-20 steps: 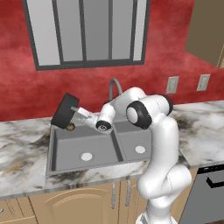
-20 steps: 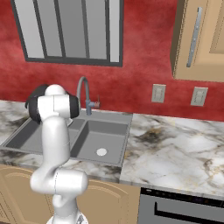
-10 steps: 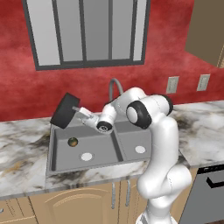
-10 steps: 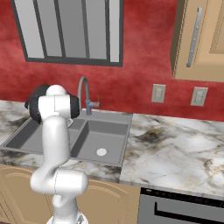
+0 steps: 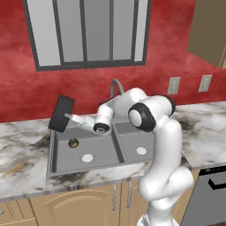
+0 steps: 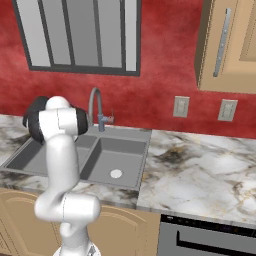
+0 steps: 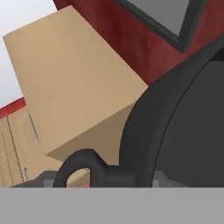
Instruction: Dump the squash from the pot into the sink. Then turn on the water and wash the squash. Then turn off the water and put the squash back in the pot.
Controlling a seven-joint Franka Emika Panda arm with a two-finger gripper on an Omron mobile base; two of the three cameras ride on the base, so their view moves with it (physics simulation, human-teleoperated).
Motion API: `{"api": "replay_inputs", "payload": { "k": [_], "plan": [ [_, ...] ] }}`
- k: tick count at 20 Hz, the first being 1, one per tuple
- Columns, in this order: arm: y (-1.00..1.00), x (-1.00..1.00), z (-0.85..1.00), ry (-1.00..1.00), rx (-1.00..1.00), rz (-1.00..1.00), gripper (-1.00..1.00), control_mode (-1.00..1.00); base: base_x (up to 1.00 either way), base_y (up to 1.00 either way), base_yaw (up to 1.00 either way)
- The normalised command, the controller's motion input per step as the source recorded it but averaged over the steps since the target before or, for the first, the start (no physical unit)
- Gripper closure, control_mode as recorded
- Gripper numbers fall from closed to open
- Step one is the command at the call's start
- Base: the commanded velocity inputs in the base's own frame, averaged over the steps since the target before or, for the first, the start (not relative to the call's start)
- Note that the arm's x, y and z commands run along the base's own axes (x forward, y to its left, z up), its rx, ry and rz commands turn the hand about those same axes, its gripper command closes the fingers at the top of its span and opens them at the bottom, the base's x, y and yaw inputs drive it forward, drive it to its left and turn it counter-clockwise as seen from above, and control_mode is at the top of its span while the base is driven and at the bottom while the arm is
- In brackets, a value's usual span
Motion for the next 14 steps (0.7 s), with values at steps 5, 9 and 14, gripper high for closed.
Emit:
{"api": "replay_inputs", "payload": {
  "k": [5,9,14],
  "plan": [
    [0.32,-0.39,0.09,-0.11,-0.24,-0.12,1.0,-1.0,0.0,0.0,0.0],
    [0.17,-0.47,0.26,-0.06,-0.22,-0.14,1.0,-1.0,0.0,0.0,0.0],
    [0.12,-0.55,0.35,-0.01,-0.23,-0.13,1.0,-1.0,0.0,0.0,0.0]
  ]
}}
